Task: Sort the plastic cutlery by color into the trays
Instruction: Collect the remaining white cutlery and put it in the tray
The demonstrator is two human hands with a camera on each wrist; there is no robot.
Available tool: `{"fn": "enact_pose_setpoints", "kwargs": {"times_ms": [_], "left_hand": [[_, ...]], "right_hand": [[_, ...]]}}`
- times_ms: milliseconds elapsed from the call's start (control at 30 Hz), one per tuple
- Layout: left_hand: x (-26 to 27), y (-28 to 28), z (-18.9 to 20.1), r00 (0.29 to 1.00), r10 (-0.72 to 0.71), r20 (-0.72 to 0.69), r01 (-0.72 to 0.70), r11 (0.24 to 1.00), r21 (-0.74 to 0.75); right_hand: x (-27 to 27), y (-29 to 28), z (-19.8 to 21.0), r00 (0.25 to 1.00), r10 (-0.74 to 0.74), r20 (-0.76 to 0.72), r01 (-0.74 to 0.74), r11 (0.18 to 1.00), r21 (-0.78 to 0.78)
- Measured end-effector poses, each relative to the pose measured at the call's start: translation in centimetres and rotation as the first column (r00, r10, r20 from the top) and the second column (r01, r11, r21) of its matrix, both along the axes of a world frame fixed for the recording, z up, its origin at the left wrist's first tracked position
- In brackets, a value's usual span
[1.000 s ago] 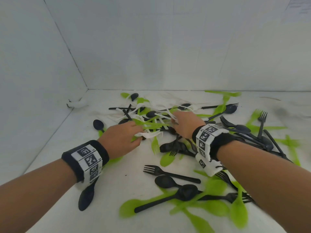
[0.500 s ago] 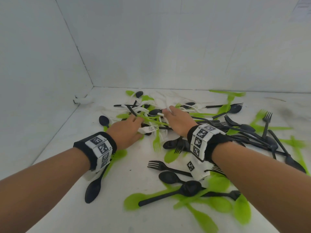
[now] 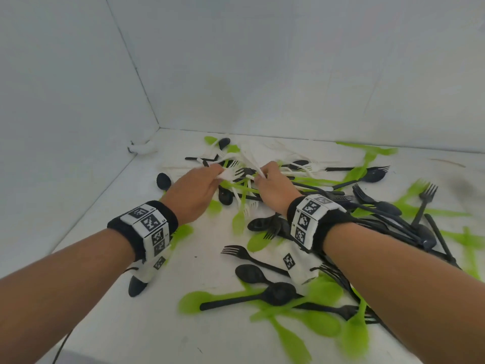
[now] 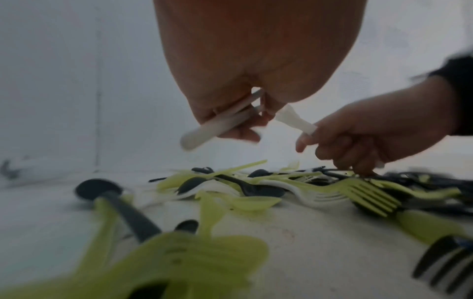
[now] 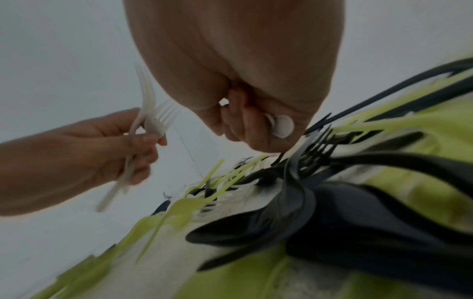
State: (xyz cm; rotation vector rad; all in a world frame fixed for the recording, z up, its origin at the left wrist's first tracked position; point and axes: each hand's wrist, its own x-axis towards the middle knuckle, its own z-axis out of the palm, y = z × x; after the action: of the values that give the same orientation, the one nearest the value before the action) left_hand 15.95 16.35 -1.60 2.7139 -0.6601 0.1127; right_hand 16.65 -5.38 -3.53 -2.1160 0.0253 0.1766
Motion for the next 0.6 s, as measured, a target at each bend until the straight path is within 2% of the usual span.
{"fn": "enact_pose_setpoints", "kwargs": {"times_ms": [100, 200, 267, 467, 600], "left_hand": [[-1.7, 1.1, 1.0, 0.986, 0.152, -0.062, -0.161, 0.97, -0.182], [-2.7, 2.9, 1.1, 0.948, 0.281, -0.147, -0.308, 0.928, -0.21], [-3.0, 4.6, 0.6, 0.934, 0.308, -0.181, -0.342, 0.915, -0.212], [-2.3, 9.0, -0.2, 0.93, 0.305, -0.204, -0.341, 0.924, -0.174], [-0.8, 10.1, -0.5, 0.971, 0.185, -0.152, -0.193, 0.98, -0.041]], "right_hand": [[0.4, 0.8, -0.4, 0.993, 0.116, -0.034, -0.12, 0.986, -0.114], [0.8, 1.6, -0.5, 0.982, 0.19, -0.007, -0.188, 0.967, -0.171], [0.8, 2.3, -0.5, 0.977, 0.211, 0.015, -0.203, 0.956, -0.211], [1.8, 4.7, -0.3, 0.974, 0.22, 0.051, -0.191, 0.924, -0.332], [2.9, 5.4, -0.2, 0.984, 0.149, 0.098, -0.088, 0.883, -0.461]]}}
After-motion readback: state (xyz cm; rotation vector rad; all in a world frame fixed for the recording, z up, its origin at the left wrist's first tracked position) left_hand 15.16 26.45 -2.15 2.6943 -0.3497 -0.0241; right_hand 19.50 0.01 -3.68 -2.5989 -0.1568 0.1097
